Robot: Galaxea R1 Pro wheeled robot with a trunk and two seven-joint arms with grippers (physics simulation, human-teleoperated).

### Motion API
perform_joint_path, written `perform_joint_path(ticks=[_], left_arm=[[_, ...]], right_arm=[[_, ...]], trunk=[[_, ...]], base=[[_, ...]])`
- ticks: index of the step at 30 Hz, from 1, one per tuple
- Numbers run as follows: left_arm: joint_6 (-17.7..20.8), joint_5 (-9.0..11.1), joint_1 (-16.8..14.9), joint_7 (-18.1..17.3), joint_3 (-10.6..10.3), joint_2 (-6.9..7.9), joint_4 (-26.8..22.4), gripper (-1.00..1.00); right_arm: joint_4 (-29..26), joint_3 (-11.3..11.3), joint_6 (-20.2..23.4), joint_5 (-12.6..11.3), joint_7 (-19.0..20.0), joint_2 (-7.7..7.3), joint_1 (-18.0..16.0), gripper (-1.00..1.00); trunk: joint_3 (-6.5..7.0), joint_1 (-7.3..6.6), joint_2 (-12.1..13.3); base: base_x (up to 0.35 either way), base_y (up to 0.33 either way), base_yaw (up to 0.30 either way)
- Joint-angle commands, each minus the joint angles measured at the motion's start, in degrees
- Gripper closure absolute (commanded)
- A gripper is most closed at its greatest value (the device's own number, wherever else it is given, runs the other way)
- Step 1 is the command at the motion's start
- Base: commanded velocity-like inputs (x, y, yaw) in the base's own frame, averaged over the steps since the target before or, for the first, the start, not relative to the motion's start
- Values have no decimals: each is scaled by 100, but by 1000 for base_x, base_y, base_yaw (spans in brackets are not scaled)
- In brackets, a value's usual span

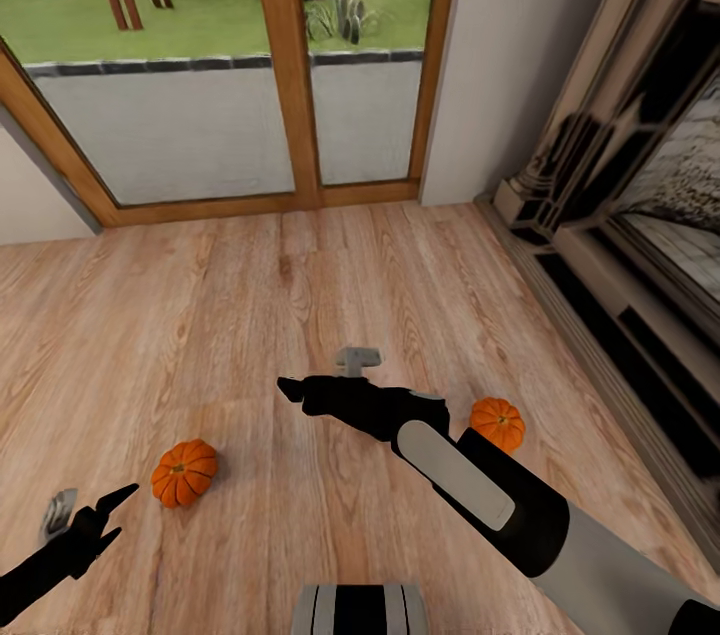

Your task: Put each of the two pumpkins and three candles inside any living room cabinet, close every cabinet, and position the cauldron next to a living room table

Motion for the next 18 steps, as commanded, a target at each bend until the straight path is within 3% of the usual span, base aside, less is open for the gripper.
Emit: perform_joint_path(ticks=[1,4,9,14,18], left_arm=[[47,35,-3,-3,12,-2,1,-100],[42,39,-3,-1,12,-6,-20,-100],[36,34,-3,-1,12,-18,-39,-100],[31,33,-3,0,15,1,-38,-100],[31,35,-3,-1,20,-22,-44,-100]], right_arm=[[-11,9,0,-44,153,-2,-5,-100],[-11,-16,-13,-44,965,0,-2,-100],[-9,-215,-247,-43,1916,-5,-2,-100],[-7,-251,-277,-74,2260,-44,-1,-100],[-7,-255,-359,-384,2450,-217,39,-100]], trunk=[[-27,1,-3],[-93,9,-7],[-204,22,-14],[-315,35,-21],[-403,45,-26]], base=[[0,0,0],[0,0,0],[0,0,0],[0,0,0],[0,0,0]])
